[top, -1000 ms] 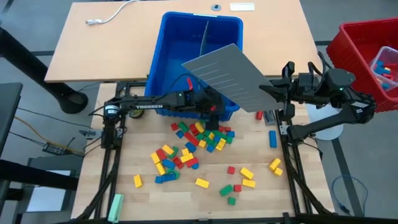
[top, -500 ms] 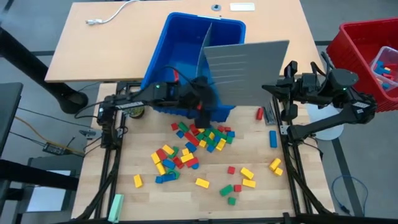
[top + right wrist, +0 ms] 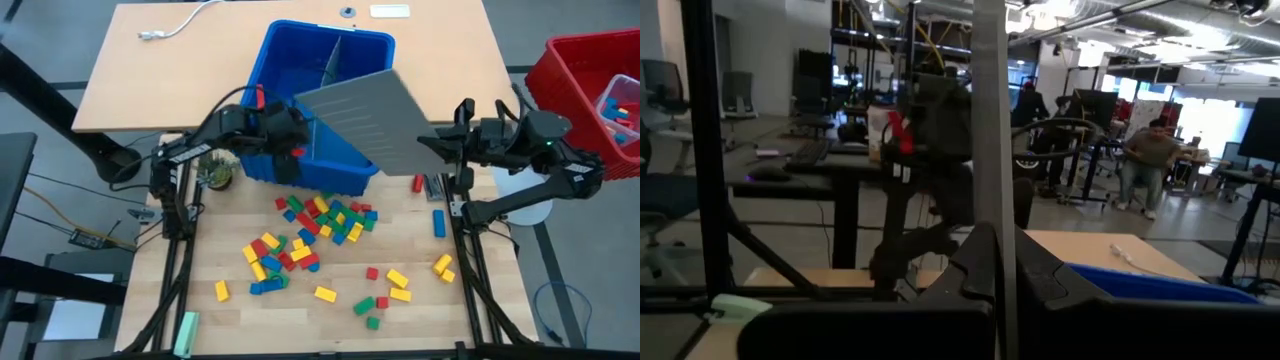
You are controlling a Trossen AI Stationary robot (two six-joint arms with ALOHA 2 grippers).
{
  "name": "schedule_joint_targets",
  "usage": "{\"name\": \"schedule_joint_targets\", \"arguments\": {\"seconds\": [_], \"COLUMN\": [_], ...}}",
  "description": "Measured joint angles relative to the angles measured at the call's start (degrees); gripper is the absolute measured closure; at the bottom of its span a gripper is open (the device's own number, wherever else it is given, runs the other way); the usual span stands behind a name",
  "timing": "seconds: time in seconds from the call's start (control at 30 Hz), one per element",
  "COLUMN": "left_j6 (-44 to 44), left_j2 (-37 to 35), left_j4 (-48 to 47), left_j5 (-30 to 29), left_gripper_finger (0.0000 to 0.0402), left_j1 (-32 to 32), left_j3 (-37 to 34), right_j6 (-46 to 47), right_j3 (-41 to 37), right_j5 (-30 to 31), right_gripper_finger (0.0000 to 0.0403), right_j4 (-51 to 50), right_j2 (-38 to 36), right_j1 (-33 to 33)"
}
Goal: Sort blocks
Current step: Assemble the blue bin using gray bin divider
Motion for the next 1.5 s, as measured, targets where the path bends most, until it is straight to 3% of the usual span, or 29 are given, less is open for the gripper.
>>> {"name": "schedule_joint_targets", "arguments": {"seconds": [0.2,0.53,0.7,1.0,1.27,1.5], "left_j6": [2.79,10.14,9.29,5.53,2.23,3.71], "left_j2": [-0.02,-4.16,-6.29,-6.27,-6.36,-6.38], "left_j4": [3.06,18.68,19.84,27.03,35.39,34.06], "left_j5": [0.28,15.24,23.5,32.52,32.23,26.4], "left_gripper_finger": [0.0179,0.0179,0.0179,0.0179,0.0179,0.0179], "left_j1": [7.75,16.36,16.5,11.26,5.45,4.79], "left_j3": [-4.9,-18.35,-24.46,-31.73,-36.84,-31.5], "right_j6": [-1.08,-3.82,-4.18,-4.94,-5.18,-5.5], "right_j3": [0.01,0.01,0.01,0.01,0.01,0.01], "right_j5": [-0.13,2.69,2.69,2.66,2.69,2.8], "right_gripper_finger": [0.0403,0.0403,0.0403,0.0403,0.0403,0.0403], "right_j4": [-0.33,1.04,1.8,1.59,1.61,1.97], "right_j2": [1.95,1.12,0.73,2.3,4.97,5.91], "right_j1": [0.0,0.0,0.0,0.0,-0.02,-0.63]}}
